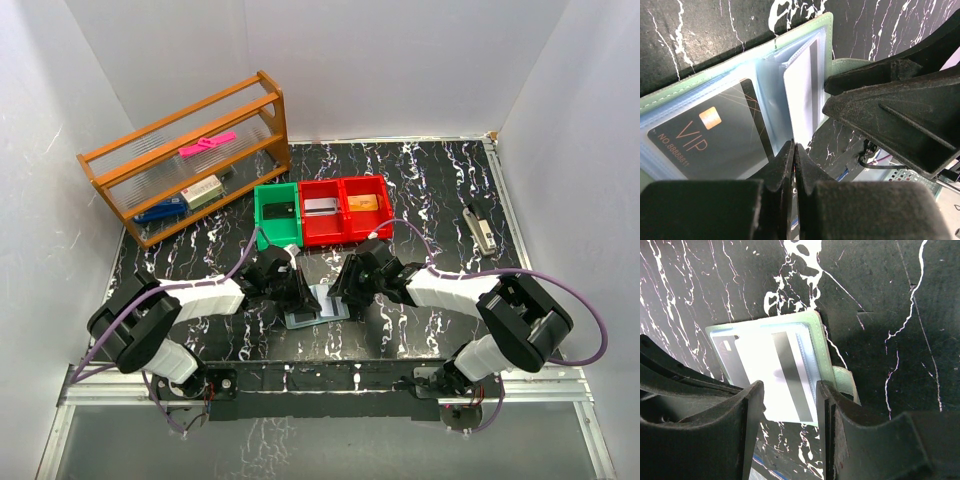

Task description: Take the credit cards out of the card holder

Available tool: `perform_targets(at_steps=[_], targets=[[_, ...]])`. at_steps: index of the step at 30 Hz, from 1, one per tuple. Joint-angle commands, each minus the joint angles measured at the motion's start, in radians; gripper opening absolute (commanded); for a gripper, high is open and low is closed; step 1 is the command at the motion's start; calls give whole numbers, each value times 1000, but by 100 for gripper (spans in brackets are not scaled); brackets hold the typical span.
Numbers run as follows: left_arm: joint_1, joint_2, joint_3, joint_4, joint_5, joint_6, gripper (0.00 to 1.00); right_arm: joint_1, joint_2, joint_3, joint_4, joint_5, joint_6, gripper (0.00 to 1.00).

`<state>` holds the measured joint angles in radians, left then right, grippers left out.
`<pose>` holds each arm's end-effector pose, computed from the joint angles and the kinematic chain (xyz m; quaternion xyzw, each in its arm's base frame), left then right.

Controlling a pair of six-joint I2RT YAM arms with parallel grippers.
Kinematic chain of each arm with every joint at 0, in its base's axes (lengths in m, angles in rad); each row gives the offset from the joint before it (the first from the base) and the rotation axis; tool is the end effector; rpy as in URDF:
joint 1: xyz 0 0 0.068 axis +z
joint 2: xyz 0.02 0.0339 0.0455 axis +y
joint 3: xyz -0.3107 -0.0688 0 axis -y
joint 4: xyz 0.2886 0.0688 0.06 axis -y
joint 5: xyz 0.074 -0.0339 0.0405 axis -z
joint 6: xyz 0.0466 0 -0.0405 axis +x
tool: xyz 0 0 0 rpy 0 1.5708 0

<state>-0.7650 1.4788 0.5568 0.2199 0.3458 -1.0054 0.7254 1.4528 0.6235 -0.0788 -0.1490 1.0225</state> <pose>0.2081 -0.2217 0.1531 -0.0353 0.8959 -0.4197 0.1417 0.2172 0.2019 0.1551 0.1156 0.9362 0.2940 0.1542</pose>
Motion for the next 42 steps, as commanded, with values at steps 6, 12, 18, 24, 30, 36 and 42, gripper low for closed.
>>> perform_targets(at_steps=[6, 12, 18, 24, 30, 36, 42], targets=[[2, -45, 12, -56, -7, 28, 0, 1, -5, -5, 6, -3, -23, 45], [1, -37, 18, -52, 2, 31, 0, 1, -76, 25, 34, -28, -68, 45], [1, -35, 20, -46, 7, 33, 0, 3, -79, 31, 119, -122, -81, 46], [1, -30, 22, -36, 16, 31, 0, 2, 29, 24, 64, -98, -40, 46], [1, -30, 14, 1, 35, 20, 10, 3, 42, 7, 13, -43, -37, 46], [1, -4, 13, 60, 63, -3, 15, 2, 46, -2, 22, -46, -31, 46], [1, -40, 6, 12, 23, -11, 9, 1, 40, -5, 11, -32, -25, 46]])
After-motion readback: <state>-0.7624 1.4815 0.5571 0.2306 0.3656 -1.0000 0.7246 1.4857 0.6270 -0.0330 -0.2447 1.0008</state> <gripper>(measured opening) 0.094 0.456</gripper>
